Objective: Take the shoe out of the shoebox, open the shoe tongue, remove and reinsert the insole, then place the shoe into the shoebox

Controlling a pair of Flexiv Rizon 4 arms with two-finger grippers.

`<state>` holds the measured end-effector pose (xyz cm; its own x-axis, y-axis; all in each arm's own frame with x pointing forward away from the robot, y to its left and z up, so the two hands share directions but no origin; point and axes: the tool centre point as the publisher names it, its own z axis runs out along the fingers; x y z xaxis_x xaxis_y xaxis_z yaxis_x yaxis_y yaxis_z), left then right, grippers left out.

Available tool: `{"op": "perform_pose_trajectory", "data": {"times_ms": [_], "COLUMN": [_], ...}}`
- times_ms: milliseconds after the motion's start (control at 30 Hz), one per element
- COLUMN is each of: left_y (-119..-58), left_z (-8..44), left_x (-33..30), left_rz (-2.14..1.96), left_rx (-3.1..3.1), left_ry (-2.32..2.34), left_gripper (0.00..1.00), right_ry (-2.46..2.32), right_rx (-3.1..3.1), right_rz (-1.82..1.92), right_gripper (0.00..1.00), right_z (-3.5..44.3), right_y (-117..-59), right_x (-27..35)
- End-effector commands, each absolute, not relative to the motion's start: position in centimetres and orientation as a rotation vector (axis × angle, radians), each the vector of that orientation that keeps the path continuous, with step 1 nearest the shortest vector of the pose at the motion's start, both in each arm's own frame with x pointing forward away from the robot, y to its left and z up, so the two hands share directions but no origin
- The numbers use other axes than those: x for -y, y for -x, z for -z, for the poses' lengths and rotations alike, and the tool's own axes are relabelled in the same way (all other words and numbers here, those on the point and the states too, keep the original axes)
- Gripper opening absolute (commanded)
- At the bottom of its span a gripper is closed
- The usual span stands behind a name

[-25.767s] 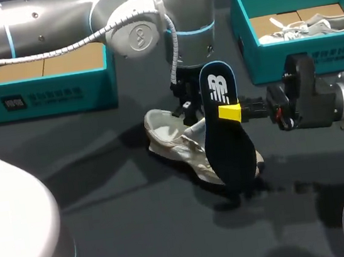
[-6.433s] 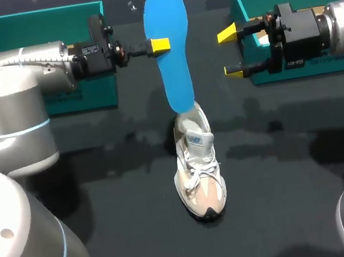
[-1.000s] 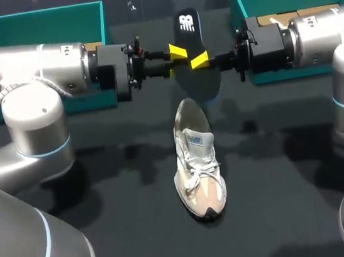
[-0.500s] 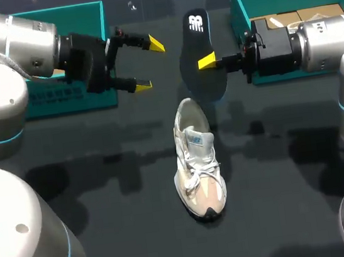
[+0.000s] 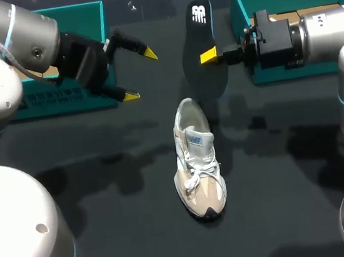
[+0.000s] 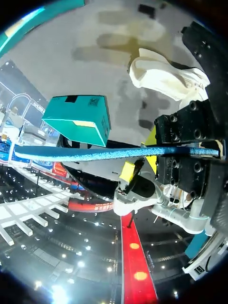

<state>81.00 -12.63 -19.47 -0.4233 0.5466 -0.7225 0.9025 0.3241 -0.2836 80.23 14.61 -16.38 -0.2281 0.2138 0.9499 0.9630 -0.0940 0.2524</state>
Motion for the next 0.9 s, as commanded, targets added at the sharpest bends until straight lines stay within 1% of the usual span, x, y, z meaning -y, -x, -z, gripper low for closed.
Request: {"op": "perform_pose_trajectory", "data": {"times_ms": [33,400,467,600,833,900], "left_y": [-80.2,-80.2,-79.7,-78.4,-76.7,-76.6], "left_z": [19.3,19.3,20.3,22.2,25.0,25.8], "left_x": [11.4,11.4,12.5,13.2,13.5,13.5], "left_rz": [0.839,0.839,0.770,0.809,0.792,0.675], "left_rx": [-2.631,-2.631,-2.735,-2.819,-2.918,-2.945], "left_ry": [-0.875,-0.875,-0.773,-0.638,-0.450,-0.371], "left_gripper": [1.00,1.00,1.00,1.00,1.00,1.00], "right_ry": [1.264,1.264,1.264,1.245,1.154,1.137], "right_rx": [1.492,1.492,1.492,1.494,1.581,1.598], "right_rz": [1.380,1.380,1.380,1.423,1.532,1.583], "right_gripper": [0.00,0.00,0.00,0.00,0.00,0.00], "right_z": [17.2,17.2,17.2,19.0,20.3,20.6], "right_y": [-81.7,-81.7,-81.7,-81.4,-81.5,-81.6], "right_x": [-14.6,-14.6,-14.6,-14.1,-13.9,-13.9]}}
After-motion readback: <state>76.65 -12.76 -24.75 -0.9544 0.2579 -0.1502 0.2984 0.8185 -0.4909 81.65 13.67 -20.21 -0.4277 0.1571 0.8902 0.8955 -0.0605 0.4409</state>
